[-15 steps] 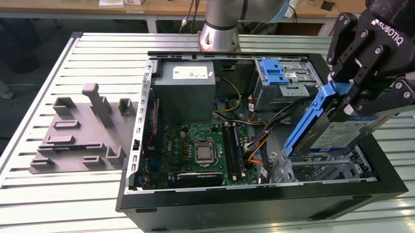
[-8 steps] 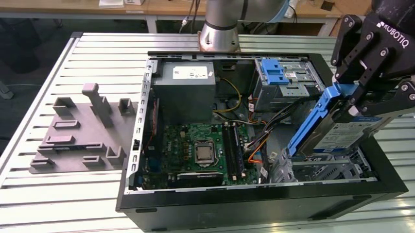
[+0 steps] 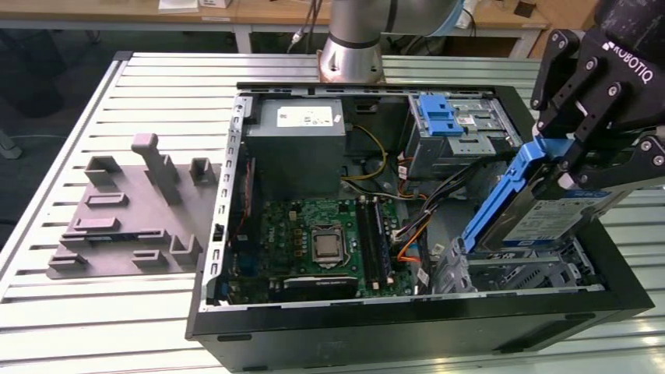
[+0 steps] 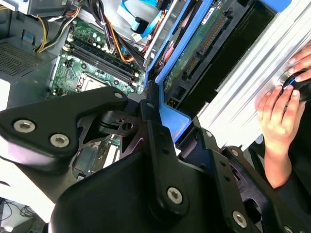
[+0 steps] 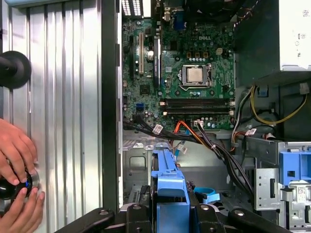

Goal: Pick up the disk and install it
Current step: 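Insert the disk into the insertion slot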

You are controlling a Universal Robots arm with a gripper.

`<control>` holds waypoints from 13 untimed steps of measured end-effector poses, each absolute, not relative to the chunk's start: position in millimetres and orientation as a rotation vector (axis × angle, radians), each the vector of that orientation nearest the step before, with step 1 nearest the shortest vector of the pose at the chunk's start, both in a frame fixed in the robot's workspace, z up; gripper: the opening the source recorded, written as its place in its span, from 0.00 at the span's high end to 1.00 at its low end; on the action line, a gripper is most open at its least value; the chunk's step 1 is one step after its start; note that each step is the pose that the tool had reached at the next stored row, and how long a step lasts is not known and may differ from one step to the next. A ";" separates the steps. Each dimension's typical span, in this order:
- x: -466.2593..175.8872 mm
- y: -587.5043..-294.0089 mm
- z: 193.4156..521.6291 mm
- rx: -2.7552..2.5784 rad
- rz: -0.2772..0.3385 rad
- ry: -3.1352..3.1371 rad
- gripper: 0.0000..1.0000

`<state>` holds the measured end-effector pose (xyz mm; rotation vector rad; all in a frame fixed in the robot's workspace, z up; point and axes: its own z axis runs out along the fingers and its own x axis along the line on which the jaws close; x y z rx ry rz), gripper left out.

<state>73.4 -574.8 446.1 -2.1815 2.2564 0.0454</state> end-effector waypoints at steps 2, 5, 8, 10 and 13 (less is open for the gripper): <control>73.8 -574.6 445.0 -2.182 0.046 2.256 0.64; 74.1 -574.3 443.5 -2.182 0.045 2.257 0.64; 74.3 -574.0 442.3 -2.182 0.045 2.256 0.64; 74.3 -573.8 441.7 -2.182 0.045 2.256 0.64; 74.4 -573.4 441.0 -2.182 0.045 2.257 0.64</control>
